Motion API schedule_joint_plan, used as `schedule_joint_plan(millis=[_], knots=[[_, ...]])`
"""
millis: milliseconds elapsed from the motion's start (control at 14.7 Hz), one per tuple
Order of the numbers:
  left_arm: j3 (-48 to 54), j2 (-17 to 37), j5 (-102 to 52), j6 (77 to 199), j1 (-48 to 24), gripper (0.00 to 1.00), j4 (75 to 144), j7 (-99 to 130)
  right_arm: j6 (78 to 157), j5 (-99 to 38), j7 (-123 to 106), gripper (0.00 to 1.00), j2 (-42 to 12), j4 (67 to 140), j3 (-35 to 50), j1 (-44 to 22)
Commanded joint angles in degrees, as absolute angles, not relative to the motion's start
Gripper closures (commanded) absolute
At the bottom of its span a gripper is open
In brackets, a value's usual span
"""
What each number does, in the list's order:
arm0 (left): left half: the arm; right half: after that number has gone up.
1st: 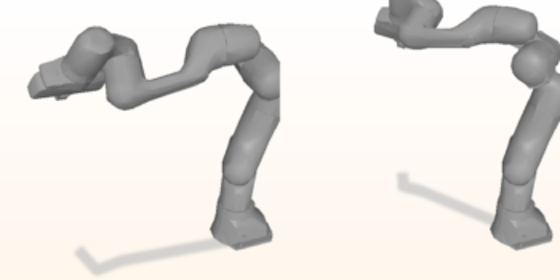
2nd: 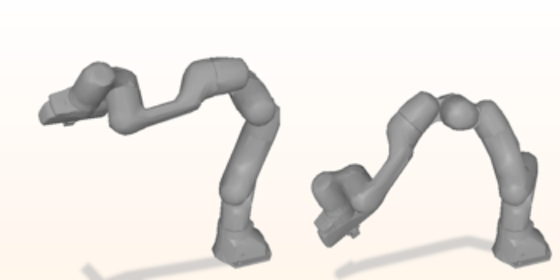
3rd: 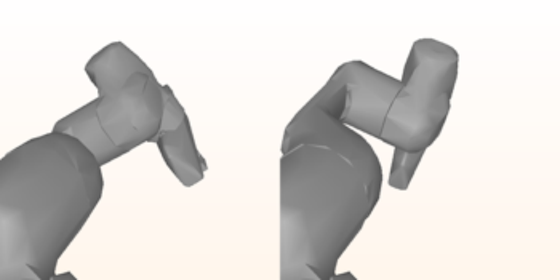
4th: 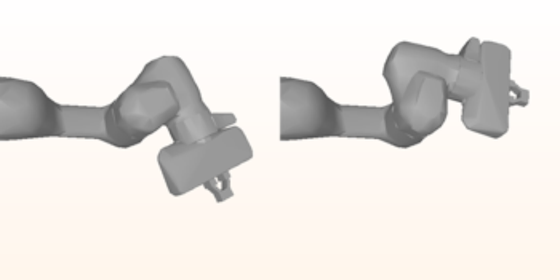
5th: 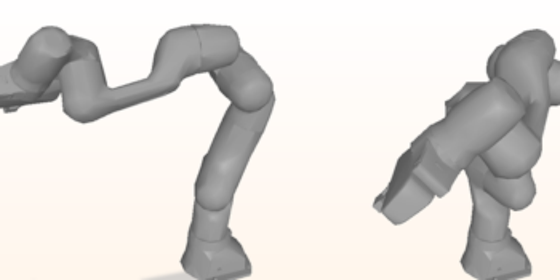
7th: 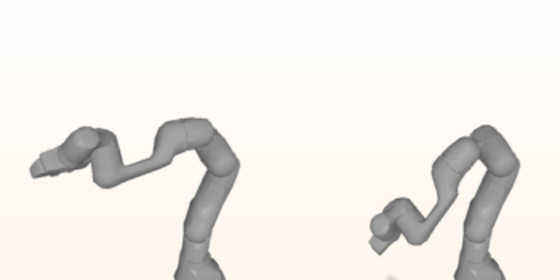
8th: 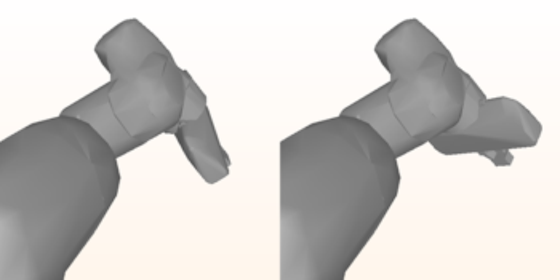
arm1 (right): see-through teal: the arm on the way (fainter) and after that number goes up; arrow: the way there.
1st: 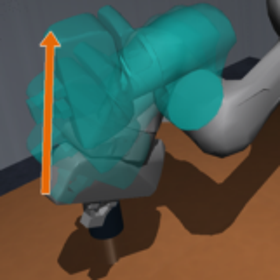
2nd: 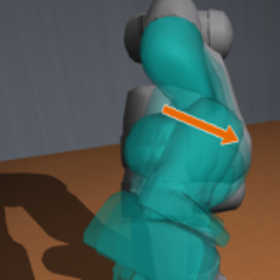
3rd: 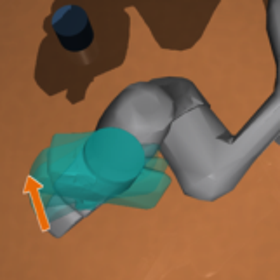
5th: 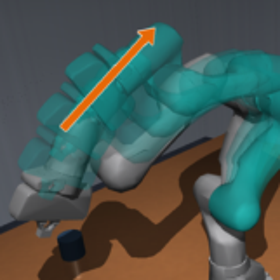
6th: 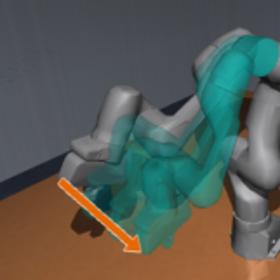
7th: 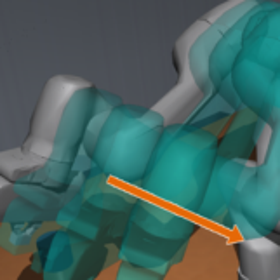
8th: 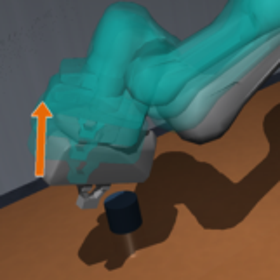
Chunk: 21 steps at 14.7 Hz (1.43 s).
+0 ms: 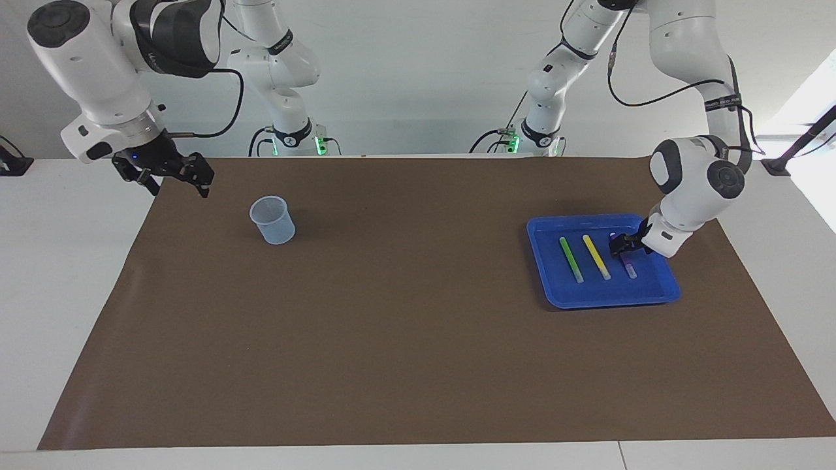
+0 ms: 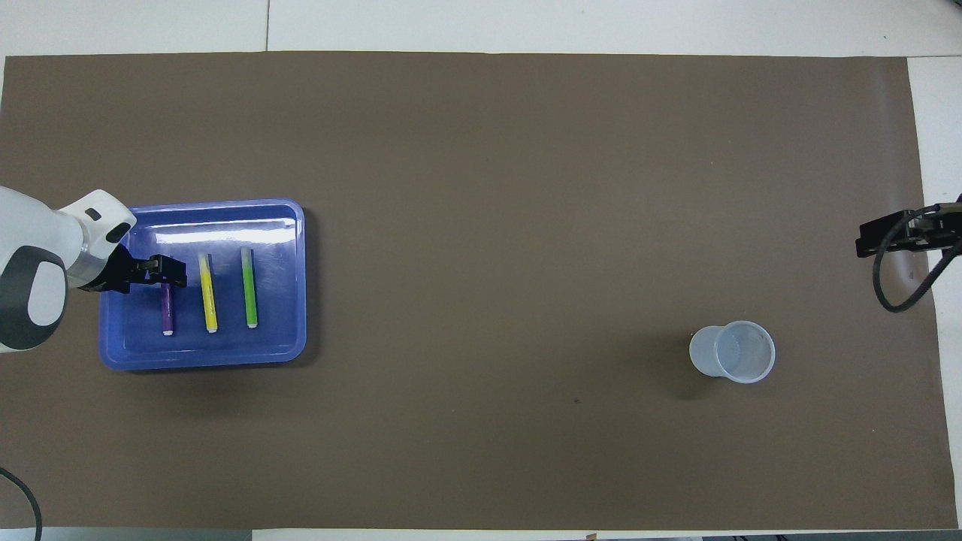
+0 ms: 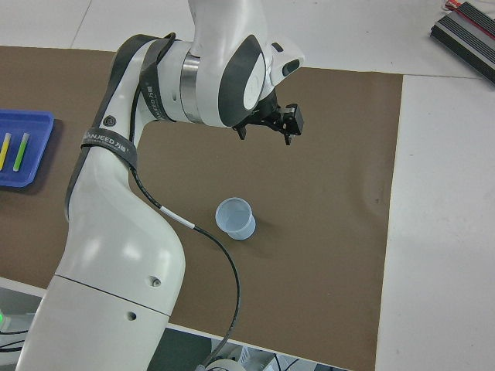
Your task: Right arm passes pens to left for tray arrangement
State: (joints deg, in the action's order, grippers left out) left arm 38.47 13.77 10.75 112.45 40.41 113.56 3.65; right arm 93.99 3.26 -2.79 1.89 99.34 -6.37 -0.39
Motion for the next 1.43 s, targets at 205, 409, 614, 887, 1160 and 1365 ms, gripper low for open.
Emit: schedule_joint_plan(millis=[205, 409, 614, 887, 1160, 1365], knots=[[40.78, 8.37, 7.93, 90.02, 31.56, 0.00, 98.71, 7.29, 94.75, 2.55, -3.52, 0.00, 3.16, 100.63, -6.24, -0.35], [35.89, 1.69, 4.05, 86.59, 26.23, 0.00, 98.61, 7.29, 94.75, 2.55, -3.52, 0.00, 3.16, 100.63, -6.24, -0.26], [15.28, -4.46, -0.86, 84.46, 7.09, 0.00, 98.87, 7.56, 94.75, 2.55, -3.52, 0.00, 3.16, 100.63, -6.24, -0.26], [2.03, -5.71, -1.58, 88.12, -5.71, 0.00, 99.49, 10.45, 94.66, 2.55, -3.52, 0.00, 3.16, 100.63, -6.24, -0.26], [1.93, -3.61, -1.23, 89.83, -8.43, 0.00, 98.01, 10.28, 94.66, 2.55, -3.52, 0.00, 3.16, 100.63, -6.24, -0.26], [1.50, -3.43, -1.23, 90.61, -8.52, 0.00, 98.26, 10.20, 94.75, 2.55, -3.52, 0.00, 3.16, 100.63, -6.24, -0.26]])
